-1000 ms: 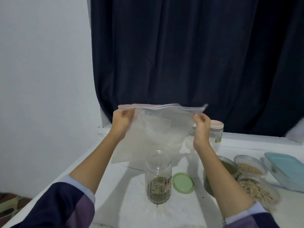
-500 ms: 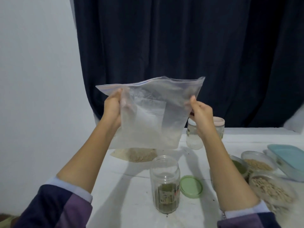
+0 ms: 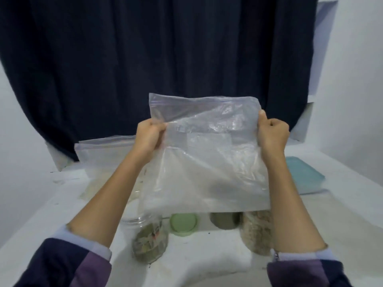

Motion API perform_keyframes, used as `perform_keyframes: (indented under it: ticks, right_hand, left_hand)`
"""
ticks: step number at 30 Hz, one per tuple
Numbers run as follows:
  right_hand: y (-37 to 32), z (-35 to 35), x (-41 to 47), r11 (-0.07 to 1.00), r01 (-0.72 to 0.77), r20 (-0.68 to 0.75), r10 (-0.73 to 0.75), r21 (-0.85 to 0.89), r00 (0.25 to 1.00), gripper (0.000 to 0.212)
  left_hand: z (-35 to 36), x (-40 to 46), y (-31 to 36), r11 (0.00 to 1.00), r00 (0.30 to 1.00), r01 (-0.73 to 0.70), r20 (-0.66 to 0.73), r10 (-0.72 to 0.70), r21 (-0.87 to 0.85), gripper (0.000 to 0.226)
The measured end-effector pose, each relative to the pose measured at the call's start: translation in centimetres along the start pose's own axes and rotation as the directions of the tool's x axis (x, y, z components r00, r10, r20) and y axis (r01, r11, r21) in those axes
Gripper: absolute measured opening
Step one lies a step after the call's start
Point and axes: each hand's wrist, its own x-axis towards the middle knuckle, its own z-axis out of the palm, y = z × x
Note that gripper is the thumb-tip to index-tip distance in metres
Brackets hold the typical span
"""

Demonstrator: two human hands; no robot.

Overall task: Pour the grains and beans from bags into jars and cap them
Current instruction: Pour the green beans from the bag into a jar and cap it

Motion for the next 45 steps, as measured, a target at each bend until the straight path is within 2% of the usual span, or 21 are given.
perform_keyframes:
  ticks: [2, 6, 11, 12, 14, 15, 17, 20, 23, 26, 29, 31, 33, 35, 38, 41, 45]
  right_hand:
    - [1.5, -3.4, 2.4, 0.999, -0.044, 0.006, 0.044, 0.019, 0.999, 0.046]
    - [3.6, -10.6, 7.3, 0.996, -0.084, 0.042, 0.085, -0.018, 0.996, 0.005]
    - [8.2, -17.3, 13.2, 0.978, -0.037, 0.134, 0.065, -0.204, 0.989, 0.013]
    - [9.6, -18.0, 14.1, 0.970, -0.041, 0.149, 0.078, -0.239, 0.986, 0.015]
    - [12.8, -19.0, 15.2, 0.949, -0.055, 0.165, 0.111, -0.310, 0.980, 0.013]
    - [14.4, -19.4, 15.5, 0.937, -0.068, 0.164, 0.131, -0.341, 0.978, 0.011]
    - [17.6, -19.8, 15.5, 0.914, -0.103, 0.151, 0.174, -0.391, 0.973, 0.011]
    - [21.7, -20.1, 14.7, 0.886, -0.131, 0.172, 0.228, -0.444, 0.958, 0.015]
    - [24.0, -20.3, 13.9, 0.852, -0.126, 0.196, 0.257, -0.509, 0.946, 0.014]
    - [24.8, -20.5, 13.8, 0.815, -0.118, 0.187, 0.267, -0.568, 0.945, 0.019]
    - [25.1, -20.8, 13.9, 0.713, -0.094, 0.182, 0.301, -0.694, 0.936, 0.021]
    - [25.0, -20.9, 13.4, 0.580, -0.070, 0.151, 0.325, -0.812, 0.934, 0.025]
    - [24.4, -20.5, 12.8, 0.488, -0.032, 0.092, 0.228, -0.872, 0.969, 0.027]
    - [23.7, -19.6, 12.3, 0.494, 0.069, 0.097, 0.032, -0.867, 0.995, 0.026]
    - [23.5, -17.7, 10.9, 0.561, 0.312, 0.286, -0.136, -0.767, 0.949, 0.023]
    - [25.1, -16.7, 9.3, 0.510, 0.423, 0.452, -0.074, -0.749, 0.889, 0.025]
    - [27.7, -17.2, 8.7, 0.400, 0.421, 0.496, 0.100, -0.814, 0.863, 0.032]
  left_hand:
    - [4.2, -0.7, -0.2, 0.998, 0.998, -0.003, 0.060, -0.001, 0.067, 0.012]
    - [12.2, -1.9, -0.2, 0.982, 0.989, 0.018, 0.143, -0.046, 0.188, 0.025]
    - [20.2, -4.4, -1.2, 0.882, 0.946, -0.044, 0.304, -0.114, 0.468, 0.009]
    - [21.4, -4.9, -1.4, 0.839, 0.941, -0.067, 0.314, -0.126, 0.539, 0.009]
    - [23.7, -5.6, -2.1, 0.718, 0.961, -0.098, 0.254, -0.113, 0.689, 0.039]
    - [24.8, -6.1, -2.3, 0.663, 0.977, -0.114, 0.203, -0.059, 0.740, 0.049]
    - [27.3, -7.4, -2.6, 0.535, 0.982, -0.189, 0.151, 0.114, 0.824, 0.055]
    - [31.5, -9.8, -4.7, 0.356, 0.922, -0.369, 0.290, 0.257, 0.859, 0.042]
    - [34.8, -12.4, -8.4, 0.241, 0.869, -0.493, 0.463, 0.174, 0.836, 0.037]
    - [36.0, -14.1, -12.2, 0.145, 0.851, -0.526, 0.516, 0.103, 0.838, 0.037]
    - [36.0, -15.6, -15.2, 0.154, 0.859, -0.511, 0.510, 0.054, 0.845, 0.044]
    - [36.0, -16.7, -16.0, 0.173, 0.856, -0.513, 0.517, 0.026, 0.841, 0.043]
    - [36.1, -17.6, -16.2, 0.207, 0.855, -0.509, 0.519, 0.007, 0.836, 0.043]
    - [36.6, -18.1, -16.8, 0.269, 0.847, -0.515, 0.531, 0.016, 0.814, 0.047]
    - [36.7, -18.8, -17.1, 0.292, 0.852, -0.481, 0.519, -0.066, 0.827, 0.052]
    - [36.8, -19.1, -17.2, 0.286, 0.866, -0.450, 0.492, -0.091, 0.846, 0.052]
    - [37.4, -17.7, -16.4, 0.302, 0.877, -0.421, 0.469, -0.105, 0.855, 0.049]
